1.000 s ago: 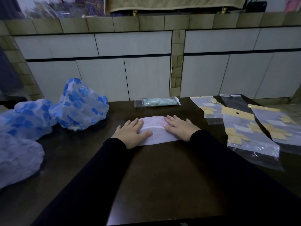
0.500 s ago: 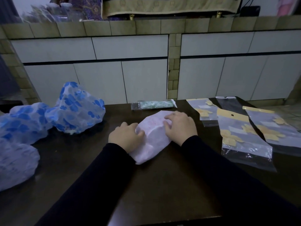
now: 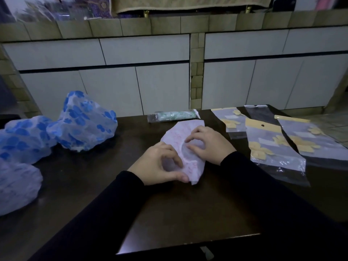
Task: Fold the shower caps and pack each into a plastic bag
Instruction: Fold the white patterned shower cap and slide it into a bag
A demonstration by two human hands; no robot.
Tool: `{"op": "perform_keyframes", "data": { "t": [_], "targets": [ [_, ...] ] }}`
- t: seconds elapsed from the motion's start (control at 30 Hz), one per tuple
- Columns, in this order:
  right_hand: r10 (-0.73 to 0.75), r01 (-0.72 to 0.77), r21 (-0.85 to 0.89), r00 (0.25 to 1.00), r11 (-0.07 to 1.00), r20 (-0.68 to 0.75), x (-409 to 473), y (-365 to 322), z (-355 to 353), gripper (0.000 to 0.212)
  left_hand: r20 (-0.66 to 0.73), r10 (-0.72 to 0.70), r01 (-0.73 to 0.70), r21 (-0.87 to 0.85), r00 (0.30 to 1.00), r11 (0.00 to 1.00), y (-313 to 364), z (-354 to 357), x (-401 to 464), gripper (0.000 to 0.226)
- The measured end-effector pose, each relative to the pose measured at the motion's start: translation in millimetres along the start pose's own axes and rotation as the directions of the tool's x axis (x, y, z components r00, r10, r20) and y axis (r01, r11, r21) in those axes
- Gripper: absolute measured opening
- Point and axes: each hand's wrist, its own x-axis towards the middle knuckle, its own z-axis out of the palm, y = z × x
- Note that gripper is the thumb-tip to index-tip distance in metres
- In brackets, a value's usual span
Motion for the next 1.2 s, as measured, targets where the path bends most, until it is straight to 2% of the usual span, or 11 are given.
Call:
{"op": "perform_keyframes", "data": {
  "t": [0.07,0.17,0.23,0.4,0.53,0.73,0.9,0.97,1.2],
  "targets": [
    [-0.061,0.056,0.093,0.997,0.994,0.052,-20,-9,-8,0.010,0.031,-0.065,0.068,-0.075,0.997,0.995,-3,1,0,0.043],
    [-0.089,0.062,0.140,0.977,0.988,0.194,-48,-12,-13,0.009,0.050,-0.134,0.138,-0.102,0.990,0.985,-5,3,2,0.043],
    [-0.084,0.044,0.182,0.972,0.982,0.218,-59,-8,-17,0.013,0.059,-0.152,0.156,-0.080,0.987,0.984,-2,5,3,0.040],
    [-0.107,0.074,0.151,0.969,0.986,0.223,-67,-6,-20,0.032,-0.035,-0.053,0.051,-0.047,0.998,0.998,0,9,1,0.032],
    [-0.145,0.107,0.191,0.970,0.976,0.196,-63,-12,-16,0.018,-0.015,-0.012,0.011,-0.092,1.000,0.996,2,11,0,0.024],
    [-0.005,-0.017,0.184,0.993,0.983,0.117,-62,-11,-11,0.013,0.045,-0.078,0.084,-0.130,0.996,0.988,1,8,-1,0.033],
    [0.057,-0.094,0.240,0.986,0.966,0.156,-62,-11,-10,0.018,0.043,-0.066,0.072,-0.152,0.997,0.986,-1,7,0,0.010],
    [0.071,-0.111,0.237,0.982,0.965,0.172,-62,-12,-8,0.025,0.048,-0.058,0.063,-0.114,0.997,0.992,-1,8,1,0.007],
    [0.246,-0.265,0.267,0.964,0.926,0.102,-56,-8,0,0.021,-0.056,-0.038,0.041,0.041,0.998,0.998,0,12,2,0.004]
  ]
}}
